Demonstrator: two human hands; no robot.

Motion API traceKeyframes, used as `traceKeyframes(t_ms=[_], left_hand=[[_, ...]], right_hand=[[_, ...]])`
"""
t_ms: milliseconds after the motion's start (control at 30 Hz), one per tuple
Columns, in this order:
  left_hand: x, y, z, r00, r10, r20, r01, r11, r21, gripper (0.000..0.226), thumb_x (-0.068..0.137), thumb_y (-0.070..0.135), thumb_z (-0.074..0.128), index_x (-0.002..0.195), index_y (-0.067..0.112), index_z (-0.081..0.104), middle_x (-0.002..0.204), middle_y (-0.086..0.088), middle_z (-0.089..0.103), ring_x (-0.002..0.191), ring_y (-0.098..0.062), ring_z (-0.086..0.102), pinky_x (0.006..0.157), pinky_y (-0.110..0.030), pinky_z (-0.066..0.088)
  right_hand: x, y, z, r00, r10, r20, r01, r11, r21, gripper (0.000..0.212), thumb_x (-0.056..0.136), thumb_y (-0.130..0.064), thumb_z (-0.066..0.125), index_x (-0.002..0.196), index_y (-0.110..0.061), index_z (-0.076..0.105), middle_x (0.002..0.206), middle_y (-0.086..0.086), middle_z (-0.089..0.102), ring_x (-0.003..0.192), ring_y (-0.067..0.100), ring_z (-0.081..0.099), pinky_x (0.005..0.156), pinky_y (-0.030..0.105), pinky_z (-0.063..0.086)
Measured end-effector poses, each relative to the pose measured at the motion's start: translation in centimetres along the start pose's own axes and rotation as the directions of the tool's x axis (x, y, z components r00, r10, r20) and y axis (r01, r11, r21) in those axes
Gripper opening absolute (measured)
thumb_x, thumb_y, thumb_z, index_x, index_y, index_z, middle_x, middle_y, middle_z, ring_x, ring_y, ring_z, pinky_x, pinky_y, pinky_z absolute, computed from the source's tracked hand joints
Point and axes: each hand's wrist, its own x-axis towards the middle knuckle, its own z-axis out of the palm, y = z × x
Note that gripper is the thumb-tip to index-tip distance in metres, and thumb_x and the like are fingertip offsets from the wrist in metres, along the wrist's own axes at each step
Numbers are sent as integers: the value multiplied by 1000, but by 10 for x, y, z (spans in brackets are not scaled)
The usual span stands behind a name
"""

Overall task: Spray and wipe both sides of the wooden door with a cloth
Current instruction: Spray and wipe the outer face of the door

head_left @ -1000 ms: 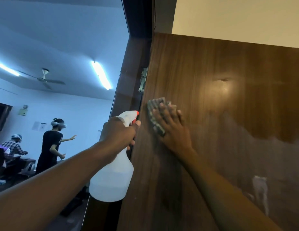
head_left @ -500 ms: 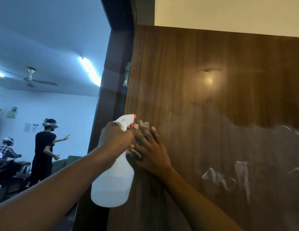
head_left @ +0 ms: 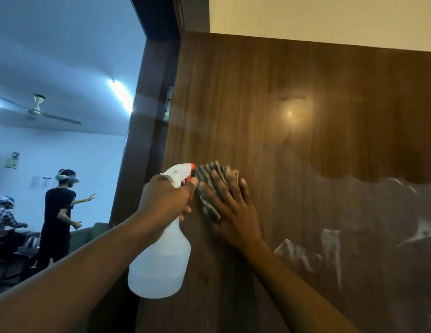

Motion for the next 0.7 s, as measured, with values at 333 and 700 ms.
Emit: traceKeyframes(t_ms=[333,700], left_hand=[[-2,9,43,999,-33,36,35,997,-72,46,86,43,63,119,12,56,92,-6,69,64,-18,67,48,-24,49],[-20,23,107,991,-11,136,25,994,-106,49,86,43,62,122,11,56,93,-7,69,65,-18,67,48,-25,49]], right_hand=[[22,92,-33,905,417,-87,-413,909,60,63,103,-51,30,159,-32,8,166,4,-6,151,29,-15,122,54,1],[-88,123,-23,973,223,-62,-227,972,-66,76,90,-53,45,157,-31,18,166,5,6,152,34,4,119,59,11]])
